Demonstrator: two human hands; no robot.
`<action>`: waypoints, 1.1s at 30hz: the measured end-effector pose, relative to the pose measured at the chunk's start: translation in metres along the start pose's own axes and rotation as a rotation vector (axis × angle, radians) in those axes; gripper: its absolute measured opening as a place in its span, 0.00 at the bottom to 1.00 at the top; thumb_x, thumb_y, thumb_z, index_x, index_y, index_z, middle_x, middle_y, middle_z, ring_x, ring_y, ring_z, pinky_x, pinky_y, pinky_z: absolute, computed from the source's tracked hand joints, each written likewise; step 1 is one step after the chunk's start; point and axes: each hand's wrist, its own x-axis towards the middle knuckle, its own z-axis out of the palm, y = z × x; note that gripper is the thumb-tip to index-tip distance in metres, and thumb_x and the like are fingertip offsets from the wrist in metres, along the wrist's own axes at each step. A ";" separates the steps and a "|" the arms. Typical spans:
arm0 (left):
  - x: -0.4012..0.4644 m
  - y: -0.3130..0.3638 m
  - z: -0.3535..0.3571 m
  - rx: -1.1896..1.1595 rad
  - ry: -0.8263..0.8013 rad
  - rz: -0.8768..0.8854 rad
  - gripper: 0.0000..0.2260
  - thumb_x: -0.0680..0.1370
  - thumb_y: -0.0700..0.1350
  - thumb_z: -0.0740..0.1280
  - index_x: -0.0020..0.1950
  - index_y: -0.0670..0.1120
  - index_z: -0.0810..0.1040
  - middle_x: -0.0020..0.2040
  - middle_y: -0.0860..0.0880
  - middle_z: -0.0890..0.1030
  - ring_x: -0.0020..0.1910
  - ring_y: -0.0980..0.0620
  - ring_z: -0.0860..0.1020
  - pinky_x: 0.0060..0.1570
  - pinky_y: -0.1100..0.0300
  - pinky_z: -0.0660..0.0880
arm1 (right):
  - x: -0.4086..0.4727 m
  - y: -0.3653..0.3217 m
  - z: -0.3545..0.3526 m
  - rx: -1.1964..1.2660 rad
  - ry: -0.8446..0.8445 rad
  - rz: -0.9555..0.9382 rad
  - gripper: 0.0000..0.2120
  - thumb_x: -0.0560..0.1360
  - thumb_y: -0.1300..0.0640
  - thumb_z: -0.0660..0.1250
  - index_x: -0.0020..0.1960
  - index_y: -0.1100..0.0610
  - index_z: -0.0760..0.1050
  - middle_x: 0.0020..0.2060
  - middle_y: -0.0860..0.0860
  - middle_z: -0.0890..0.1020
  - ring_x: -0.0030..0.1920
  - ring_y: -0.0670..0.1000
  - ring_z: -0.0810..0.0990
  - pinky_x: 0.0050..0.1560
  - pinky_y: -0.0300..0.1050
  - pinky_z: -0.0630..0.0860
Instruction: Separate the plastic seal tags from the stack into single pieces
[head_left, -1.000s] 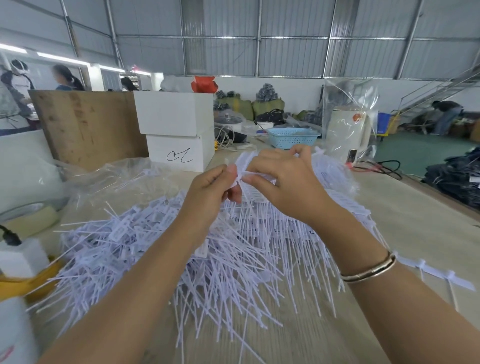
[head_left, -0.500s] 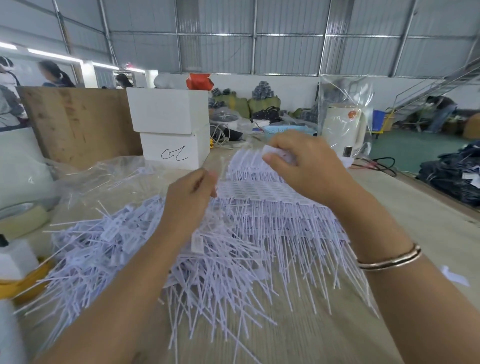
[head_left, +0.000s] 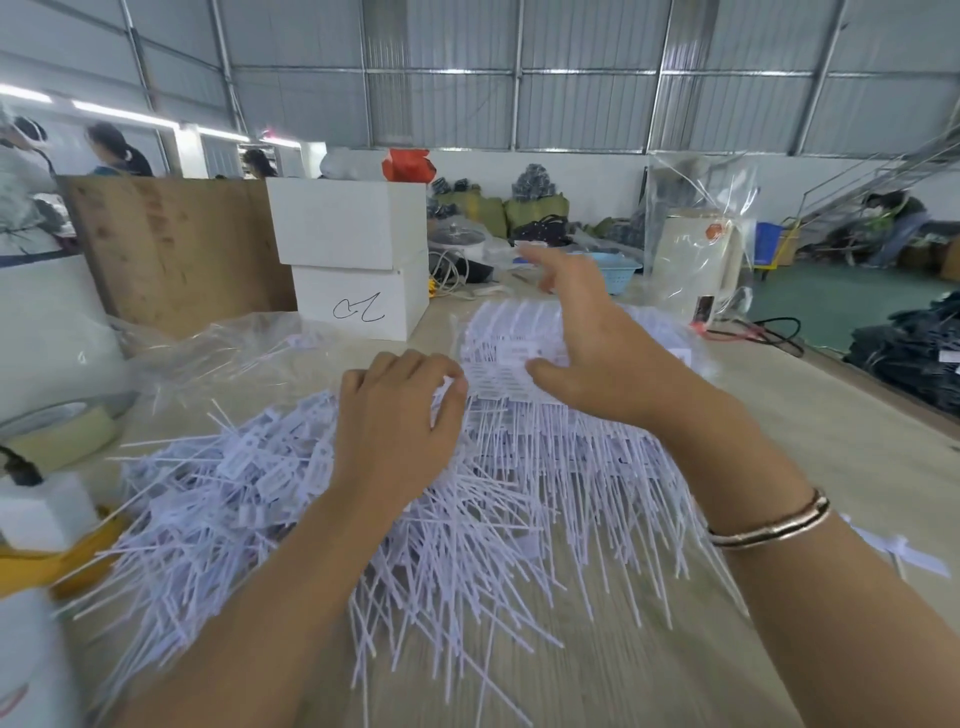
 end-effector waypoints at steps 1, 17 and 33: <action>-0.001 -0.001 0.002 0.049 -0.070 0.005 0.15 0.79 0.53 0.55 0.50 0.51 0.80 0.45 0.52 0.81 0.47 0.48 0.76 0.47 0.54 0.63 | 0.000 0.003 -0.005 -0.009 0.039 0.006 0.39 0.70 0.63 0.67 0.73 0.46 0.52 0.56 0.44 0.61 0.39 0.44 0.72 0.44 0.52 0.74; 0.001 0.013 -0.003 -0.698 -0.050 -0.241 0.15 0.79 0.51 0.63 0.33 0.48 0.72 0.26 0.48 0.74 0.23 0.56 0.67 0.26 0.65 0.63 | 0.001 -0.009 0.022 0.025 -0.230 0.001 0.24 0.75 0.50 0.66 0.68 0.51 0.65 0.54 0.44 0.71 0.46 0.38 0.70 0.53 0.38 0.65; 0.005 0.007 -0.005 -0.912 -0.198 -0.471 0.18 0.80 0.53 0.61 0.32 0.49 0.77 0.25 0.54 0.76 0.25 0.59 0.70 0.25 0.71 0.65 | 0.001 0.002 0.041 0.061 -0.034 -0.004 0.04 0.75 0.56 0.68 0.42 0.54 0.78 0.34 0.44 0.73 0.37 0.47 0.71 0.50 0.52 0.64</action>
